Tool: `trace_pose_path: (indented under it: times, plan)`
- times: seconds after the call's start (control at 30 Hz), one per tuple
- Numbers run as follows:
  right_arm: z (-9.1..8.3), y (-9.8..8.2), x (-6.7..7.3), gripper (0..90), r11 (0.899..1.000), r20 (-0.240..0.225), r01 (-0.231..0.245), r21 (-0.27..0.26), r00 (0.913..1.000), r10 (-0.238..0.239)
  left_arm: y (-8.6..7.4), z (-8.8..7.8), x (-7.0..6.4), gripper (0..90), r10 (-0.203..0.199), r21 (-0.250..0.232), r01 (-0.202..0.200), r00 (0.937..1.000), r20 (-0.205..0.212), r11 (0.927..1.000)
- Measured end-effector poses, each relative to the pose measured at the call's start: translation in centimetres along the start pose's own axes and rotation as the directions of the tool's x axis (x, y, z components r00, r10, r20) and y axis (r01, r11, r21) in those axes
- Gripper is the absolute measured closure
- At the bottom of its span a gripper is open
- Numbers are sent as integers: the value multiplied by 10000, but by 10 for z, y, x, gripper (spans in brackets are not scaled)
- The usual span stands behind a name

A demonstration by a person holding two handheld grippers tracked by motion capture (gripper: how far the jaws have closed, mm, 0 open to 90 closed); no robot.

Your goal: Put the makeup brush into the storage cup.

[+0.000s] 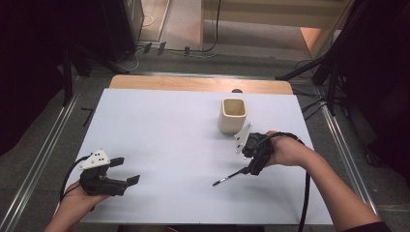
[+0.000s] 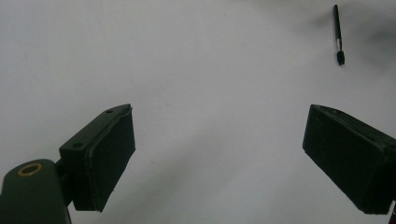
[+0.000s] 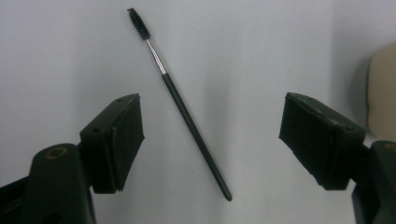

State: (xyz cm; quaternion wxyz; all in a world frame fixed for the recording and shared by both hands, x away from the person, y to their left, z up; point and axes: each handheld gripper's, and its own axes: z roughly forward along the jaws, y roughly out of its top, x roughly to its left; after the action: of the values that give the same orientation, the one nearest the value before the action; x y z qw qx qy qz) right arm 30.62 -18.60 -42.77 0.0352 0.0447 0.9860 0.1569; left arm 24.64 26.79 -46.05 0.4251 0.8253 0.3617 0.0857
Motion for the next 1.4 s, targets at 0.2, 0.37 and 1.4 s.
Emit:
trace_pose_path:
  times: [0.2, 0.37, 1.4]
  plan:
    - [1, -2, 2, 232, 9971, -281, 753, 95, 9968, -750, 0, 0, 0, 94, -45, -46, 45, 10000, 20, 10000]
    - [5, -2, 3, 230, 9923, -314, 1209, 270, 9923, -1201, 0, 1, 0, 94, -9, -7, 9, 10000, -12, 10000]
    - [21, 1, -1, 280, 9712, -604, 2181, 954, 9752, -2130, -1, 1, 0, 94, -39, 49, 39, 10000, -2, 10000]
